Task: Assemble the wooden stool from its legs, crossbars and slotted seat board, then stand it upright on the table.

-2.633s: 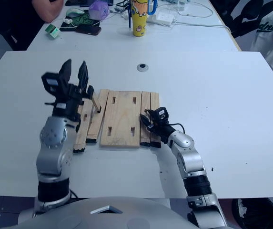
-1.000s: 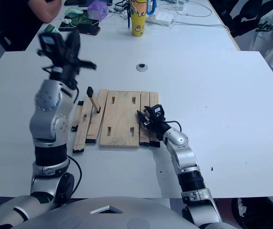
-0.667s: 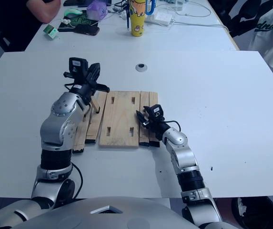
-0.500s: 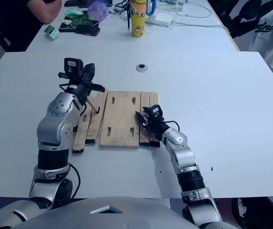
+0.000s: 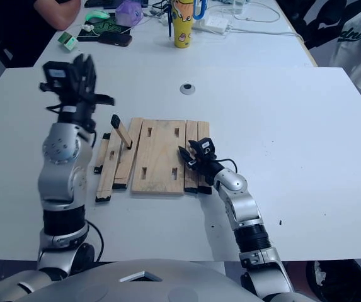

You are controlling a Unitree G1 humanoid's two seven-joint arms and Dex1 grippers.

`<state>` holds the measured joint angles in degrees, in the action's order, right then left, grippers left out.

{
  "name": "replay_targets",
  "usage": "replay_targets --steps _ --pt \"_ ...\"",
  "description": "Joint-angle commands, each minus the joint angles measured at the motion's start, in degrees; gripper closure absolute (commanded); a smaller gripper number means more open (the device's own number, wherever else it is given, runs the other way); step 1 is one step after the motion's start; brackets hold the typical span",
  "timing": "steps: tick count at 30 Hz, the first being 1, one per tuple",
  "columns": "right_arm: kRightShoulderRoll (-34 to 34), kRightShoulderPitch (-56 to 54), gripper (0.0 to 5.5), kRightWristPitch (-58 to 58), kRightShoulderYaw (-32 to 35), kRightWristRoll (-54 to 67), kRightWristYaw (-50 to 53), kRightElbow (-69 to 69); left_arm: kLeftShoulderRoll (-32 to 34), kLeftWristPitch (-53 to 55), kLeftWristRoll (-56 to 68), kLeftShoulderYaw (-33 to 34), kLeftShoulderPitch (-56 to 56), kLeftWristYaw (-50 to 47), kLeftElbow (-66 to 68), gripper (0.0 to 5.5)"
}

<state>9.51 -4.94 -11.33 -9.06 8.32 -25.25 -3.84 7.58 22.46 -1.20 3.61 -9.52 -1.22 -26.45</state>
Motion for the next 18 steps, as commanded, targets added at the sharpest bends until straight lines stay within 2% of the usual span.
replay_targets --steps 1,6,11,18 --pt "0.2 0.9 3.52 -1.7 1.6 0.5 0.7 -0.8 0.3 6.3 1.3 0.2 9.9 2.0 -5.3 4.09" --pt "-0.3 1.1 3.52 -2.1 2.9 0.9 1.6 -0.1 1.0 14.1 3.7 -3.1 17.9 6.2 -8.9 3.38" --pt "-0.7 1.4 3.52 -2.5 3.2 1.1 2.4 0.2 3.2 18.6 3.9 -9.2 16.9 10.0 -7.5 2.62" --pt "-0.6 0.3 3.52 -2.5 2.6 0.9 1.3 -0.8 1.6 15.9 1.9 -11.1 12.6 8.1 -2.9 2.59"
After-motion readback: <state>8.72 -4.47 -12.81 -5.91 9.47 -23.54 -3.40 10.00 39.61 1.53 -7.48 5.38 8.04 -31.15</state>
